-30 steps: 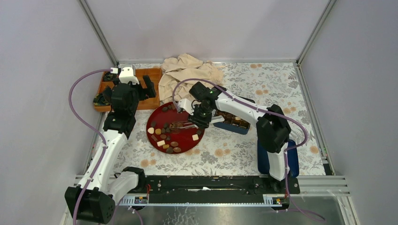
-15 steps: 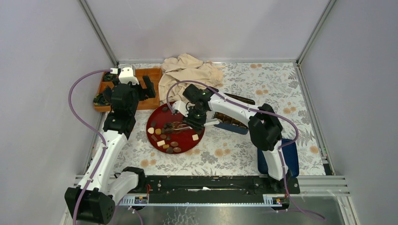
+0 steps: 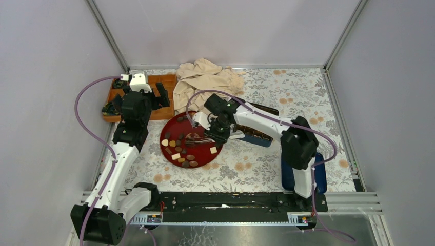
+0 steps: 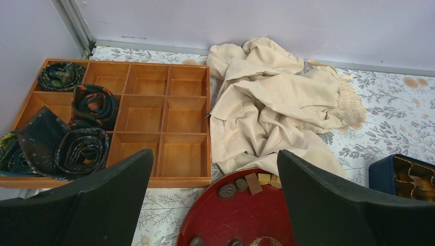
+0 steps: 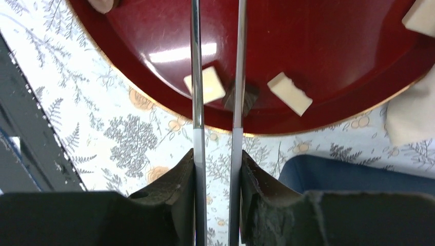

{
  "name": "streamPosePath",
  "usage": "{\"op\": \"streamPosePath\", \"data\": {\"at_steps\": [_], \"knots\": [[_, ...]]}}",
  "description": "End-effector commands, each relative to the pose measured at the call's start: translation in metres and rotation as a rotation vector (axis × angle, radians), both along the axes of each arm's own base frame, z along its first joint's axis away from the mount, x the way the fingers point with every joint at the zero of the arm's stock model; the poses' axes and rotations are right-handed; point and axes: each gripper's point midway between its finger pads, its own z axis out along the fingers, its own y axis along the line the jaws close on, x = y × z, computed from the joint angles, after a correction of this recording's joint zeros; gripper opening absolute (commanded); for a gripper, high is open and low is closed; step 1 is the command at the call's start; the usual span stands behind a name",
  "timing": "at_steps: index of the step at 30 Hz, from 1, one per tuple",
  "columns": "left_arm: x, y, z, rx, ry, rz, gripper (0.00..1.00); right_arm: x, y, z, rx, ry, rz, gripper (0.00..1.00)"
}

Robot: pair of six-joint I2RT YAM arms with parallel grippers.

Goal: Pack the chocolate
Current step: Pick up the fake chocolate from the plate.

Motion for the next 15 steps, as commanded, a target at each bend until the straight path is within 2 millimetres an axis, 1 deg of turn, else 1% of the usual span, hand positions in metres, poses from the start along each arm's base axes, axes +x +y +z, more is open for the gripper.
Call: {"op": "streamPosePath", "data": {"at_steps": [1,5,9,12,15], "knots": [[-0.002,0.005,0.006,0.024,-0.026,0.015,0.99,-0.003,-0.009,0.047,0.112,-0.046,0.014,0.04],[-0.002,0.005,0.006,0.025,-0.025,0.013,0.99,-0.018,-0.026,0.056,0.175,0.018,0.046,0.04],[-0.001,0.005,0.003,0.028,-0.019,0.013,0.99,-0.037,-0.046,0.061,0.223,0.057,0.083,0.04],[-0.001,0.004,0.001,0.028,-0.015,0.011,0.99,-0.043,-0.062,0.066,0.259,0.066,0.076,0.04],[0.000,0.004,0.000,0.028,-0.011,0.009,0.99,-0.043,-0.079,0.073,0.309,0.073,0.042,0.04]]}}
